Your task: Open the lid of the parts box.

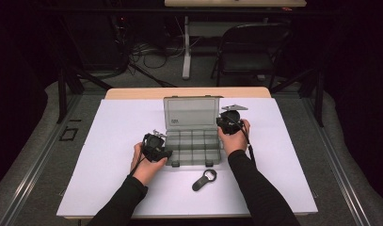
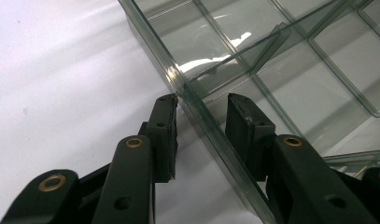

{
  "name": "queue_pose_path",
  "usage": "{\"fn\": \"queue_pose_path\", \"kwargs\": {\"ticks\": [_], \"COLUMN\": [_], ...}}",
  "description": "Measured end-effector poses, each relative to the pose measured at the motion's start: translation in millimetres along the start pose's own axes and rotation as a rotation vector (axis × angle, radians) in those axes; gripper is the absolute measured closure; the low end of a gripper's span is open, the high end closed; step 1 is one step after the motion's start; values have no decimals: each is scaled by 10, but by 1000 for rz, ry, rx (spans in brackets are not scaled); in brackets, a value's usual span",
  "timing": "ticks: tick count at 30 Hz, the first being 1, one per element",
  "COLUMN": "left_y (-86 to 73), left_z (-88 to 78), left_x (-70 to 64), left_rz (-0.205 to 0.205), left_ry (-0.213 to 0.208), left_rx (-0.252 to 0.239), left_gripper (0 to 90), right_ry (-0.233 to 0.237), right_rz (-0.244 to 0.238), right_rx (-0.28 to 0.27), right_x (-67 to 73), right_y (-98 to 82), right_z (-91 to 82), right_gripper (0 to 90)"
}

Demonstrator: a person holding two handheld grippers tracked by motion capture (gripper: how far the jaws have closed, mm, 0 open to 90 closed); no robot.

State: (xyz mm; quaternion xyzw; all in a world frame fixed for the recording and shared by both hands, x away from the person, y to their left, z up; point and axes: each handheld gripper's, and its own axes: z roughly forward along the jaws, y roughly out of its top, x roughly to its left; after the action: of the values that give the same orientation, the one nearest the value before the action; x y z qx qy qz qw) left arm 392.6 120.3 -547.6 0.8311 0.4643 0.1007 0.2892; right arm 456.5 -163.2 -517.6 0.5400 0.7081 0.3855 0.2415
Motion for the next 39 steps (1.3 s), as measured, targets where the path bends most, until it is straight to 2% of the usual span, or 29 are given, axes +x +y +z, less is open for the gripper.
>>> {"fn": "queue_pose_path", "kwargs": {"ticks": [4,16,26,30,33,34,39], "left_y": [0,-7,-10,-10,-13,-13,-20], "left_z": [0,-1,-1,-1,1,0,-1], "left_x": [-1,-7,-9,-10,-12,-12,-15], "left_rz": [-1,-1,-1,-3,-4,-3,-2], "left_ry": [1,5,7,6,8,9,11], "left_rx": [-1,-5,-7,-8,-12,-11,-15], "left_gripper": [638,639,639,639,639,640,640], "right_ry": [0,13,8,-1,-15,-2,-3], "right_rz": [9,76,81,71,37,31,0], "right_rx": [11,36,36,46,49,51,52], "right_x": [-8,-47,-51,-38,-18,-7,87], "right_y": [17,40,30,32,23,22,7], "right_z": [29,98,140,161,177,183,223], "right_gripper": [877,891,899,899,900,900,900]}}
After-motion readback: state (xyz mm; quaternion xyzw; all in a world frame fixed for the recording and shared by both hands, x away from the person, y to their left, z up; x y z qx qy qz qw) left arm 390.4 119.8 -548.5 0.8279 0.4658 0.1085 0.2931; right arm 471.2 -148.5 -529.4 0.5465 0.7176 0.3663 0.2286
